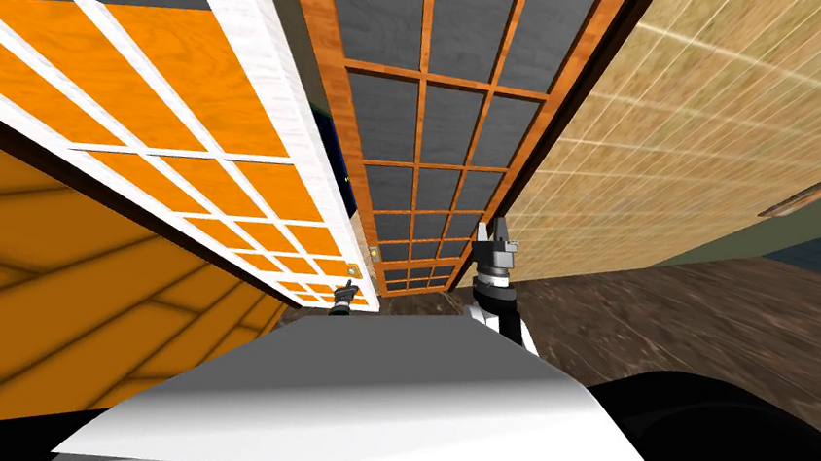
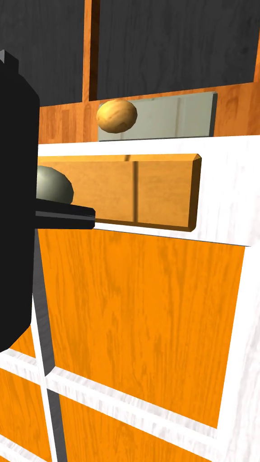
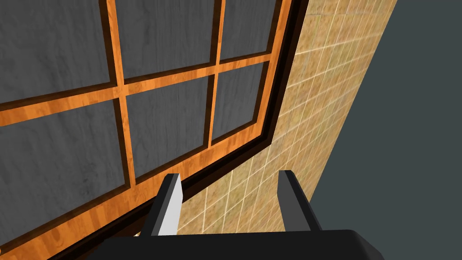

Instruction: Pull the door open

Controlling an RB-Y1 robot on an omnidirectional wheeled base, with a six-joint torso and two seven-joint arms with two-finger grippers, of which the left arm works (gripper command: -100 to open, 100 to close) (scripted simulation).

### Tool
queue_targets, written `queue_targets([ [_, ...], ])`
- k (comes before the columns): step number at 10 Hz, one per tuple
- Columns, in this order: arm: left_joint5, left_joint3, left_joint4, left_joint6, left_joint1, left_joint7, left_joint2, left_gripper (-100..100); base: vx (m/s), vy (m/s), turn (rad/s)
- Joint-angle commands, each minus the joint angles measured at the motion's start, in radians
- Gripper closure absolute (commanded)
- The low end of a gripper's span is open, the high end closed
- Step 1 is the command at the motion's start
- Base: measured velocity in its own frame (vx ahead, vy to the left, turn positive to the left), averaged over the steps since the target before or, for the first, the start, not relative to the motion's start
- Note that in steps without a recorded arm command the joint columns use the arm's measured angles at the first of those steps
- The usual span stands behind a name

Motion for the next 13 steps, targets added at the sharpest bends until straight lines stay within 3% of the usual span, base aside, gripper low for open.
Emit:
queue_targets([
  [1, -0.007, -0.009, 0.000, -0.004, 0.003, 0.009, 0.022, -100, -0.182, -0.047, -0.055],
  [5, -0.031, -0.046, -0.012, -0.023, -0.017, 0.040, 0.068, -100, -0.189, -0.019, -0.101],
  [9, -0.064, -0.102, -0.035, -0.052, -0.058, 0.084, 0.096, -100, -0.238, 0.098, -0.116],
  [12, -0.065, -0.102, -0.046, -0.047, -0.054, 0.087, 0.095, -100, -0.056, 0.049, -0.006],
  [13, -0.050, -0.084, -0.022, -0.071, -0.025, 0.100, 0.123, -100, 0.046, -0.008, -0.103],
])
